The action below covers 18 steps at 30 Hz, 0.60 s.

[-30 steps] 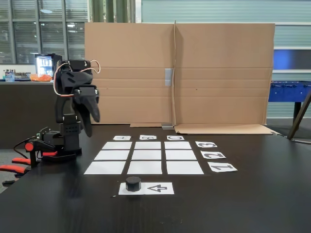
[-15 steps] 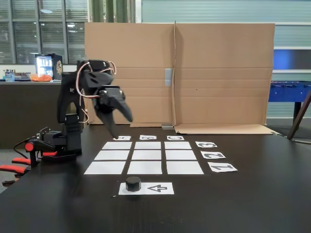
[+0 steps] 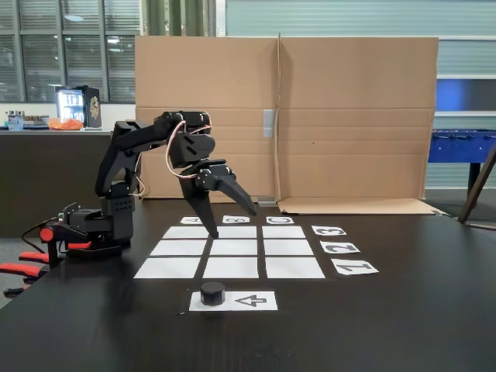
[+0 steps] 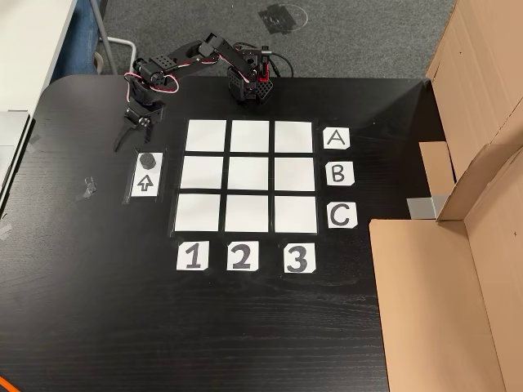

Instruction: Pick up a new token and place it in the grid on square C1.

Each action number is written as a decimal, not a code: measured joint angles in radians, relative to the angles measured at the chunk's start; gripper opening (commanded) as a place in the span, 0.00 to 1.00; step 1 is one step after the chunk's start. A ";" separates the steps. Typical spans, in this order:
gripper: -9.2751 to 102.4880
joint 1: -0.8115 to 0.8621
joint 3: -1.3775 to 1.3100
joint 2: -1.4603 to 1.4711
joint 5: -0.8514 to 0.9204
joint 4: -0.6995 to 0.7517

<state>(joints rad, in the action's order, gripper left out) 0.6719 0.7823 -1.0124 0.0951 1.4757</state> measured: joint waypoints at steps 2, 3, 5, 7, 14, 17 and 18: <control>0.55 -0.014 -0.008 0.015 -0.020 0.026; 0.55 -0.020 -0.015 0.025 -0.031 0.037; 0.56 -0.028 -0.031 0.041 -0.052 0.054; 0.57 -0.032 -0.035 0.055 -0.075 0.063; 0.59 -0.034 -0.091 0.110 -0.147 0.104; 0.59 -0.034 -0.095 0.126 -0.158 0.114; 0.59 -0.032 -0.101 0.135 -0.170 0.120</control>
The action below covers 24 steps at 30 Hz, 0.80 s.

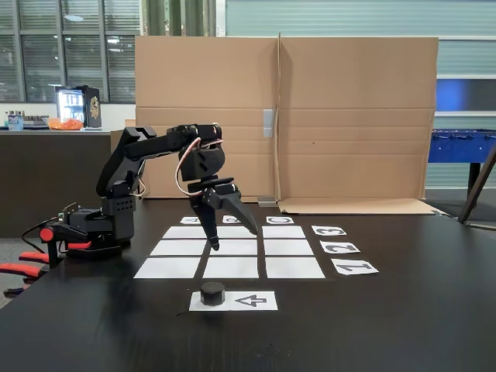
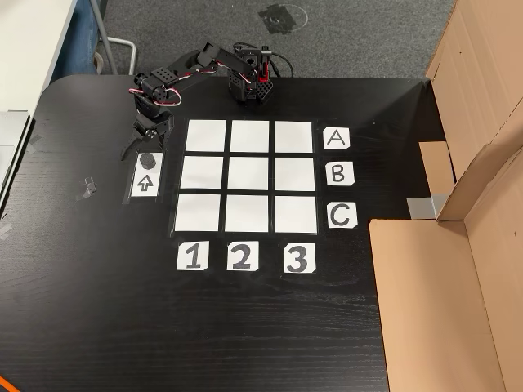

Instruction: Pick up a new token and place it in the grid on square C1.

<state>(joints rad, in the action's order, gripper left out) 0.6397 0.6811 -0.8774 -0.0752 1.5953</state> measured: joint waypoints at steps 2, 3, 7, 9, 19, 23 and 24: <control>0.60 0.006 -0.003 0.020 -0.012 0.008; 0.61 0.014 -0.008 0.034 -0.023 0.017; 0.61 0.028 -0.035 0.061 -0.049 0.041; 0.61 0.026 -0.046 0.087 -0.061 0.049; 0.62 0.044 -0.109 0.166 -0.123 0.091; 0.63 0.063 -0.120 0.183 -0.133 0.095; 0.64 0.063 -0.124 0.196 -0.140 0.097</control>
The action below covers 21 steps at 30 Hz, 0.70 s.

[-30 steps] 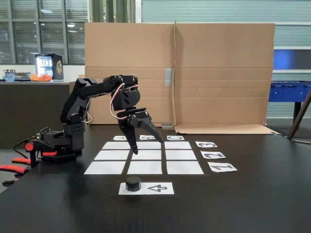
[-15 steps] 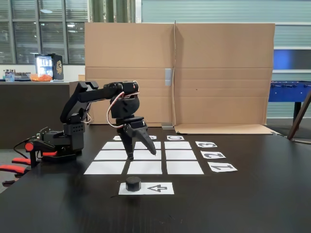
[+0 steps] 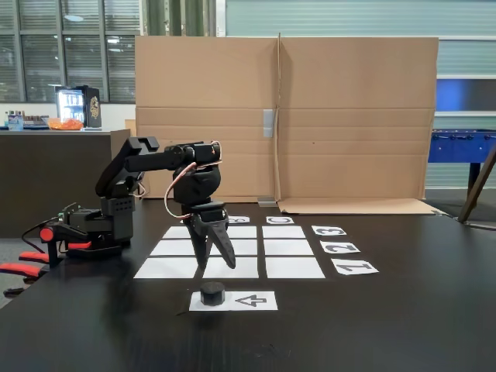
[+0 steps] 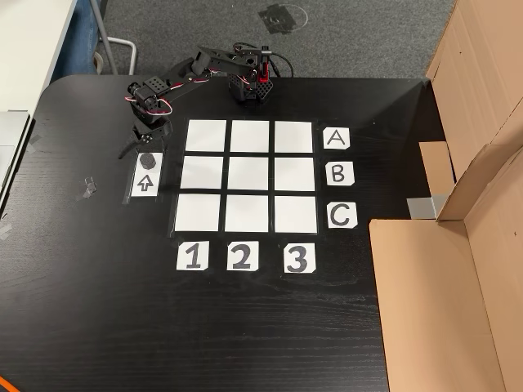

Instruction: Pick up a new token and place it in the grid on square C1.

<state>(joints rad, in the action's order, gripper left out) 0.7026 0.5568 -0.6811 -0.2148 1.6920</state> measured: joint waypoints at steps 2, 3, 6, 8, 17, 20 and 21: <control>0.64 0.008 -0.002 0.021 -0.006 0.006; 0.65 0.015 -0.003 0.029 -0.009 0.005; 0.65 0.034 -0.002 0.038 -0.009 0.006; 0.65 0.041 -0.002 0.038 -0.009 0.006; 0.66 0.054 -0.012 0.054 -0.009 0.006; 0.66 0.054 -0.032 0.071 -0.009 0.006; 0.66 0.054 -0.035 0.077 -0.009 0.006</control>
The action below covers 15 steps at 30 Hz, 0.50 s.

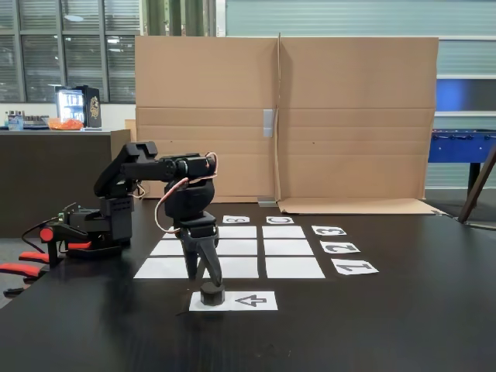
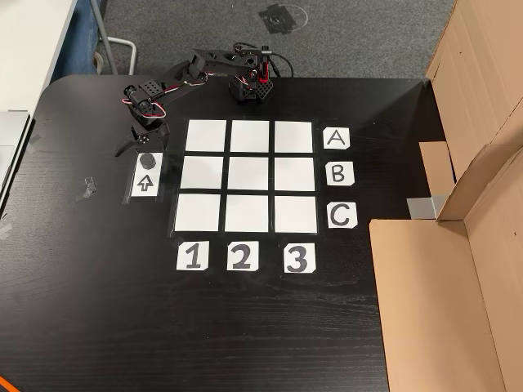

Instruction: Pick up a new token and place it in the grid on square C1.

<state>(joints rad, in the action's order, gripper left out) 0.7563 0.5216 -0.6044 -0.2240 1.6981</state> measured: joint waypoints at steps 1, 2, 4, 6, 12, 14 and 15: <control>0.66 0.000 -0.002 0.008 0.000 0.000; 0.66 0.000 -0.005 0.017 0.000 0.000; 0.66 0.000 -0.008 0.032 0.000 0.000; 0.66 0.000 -0.020 0.044 0.000 0.000; 0.67 -0.003 -0.060 0.067 0.000 0.000; 0.67 -0.008 -0.064 0.069 0.005 0.000; 0.67 -0.011 -0.064 0.072 0.008 0.000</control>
<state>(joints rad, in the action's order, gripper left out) 0.7455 0.4571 -0.5323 -0.2163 1.6981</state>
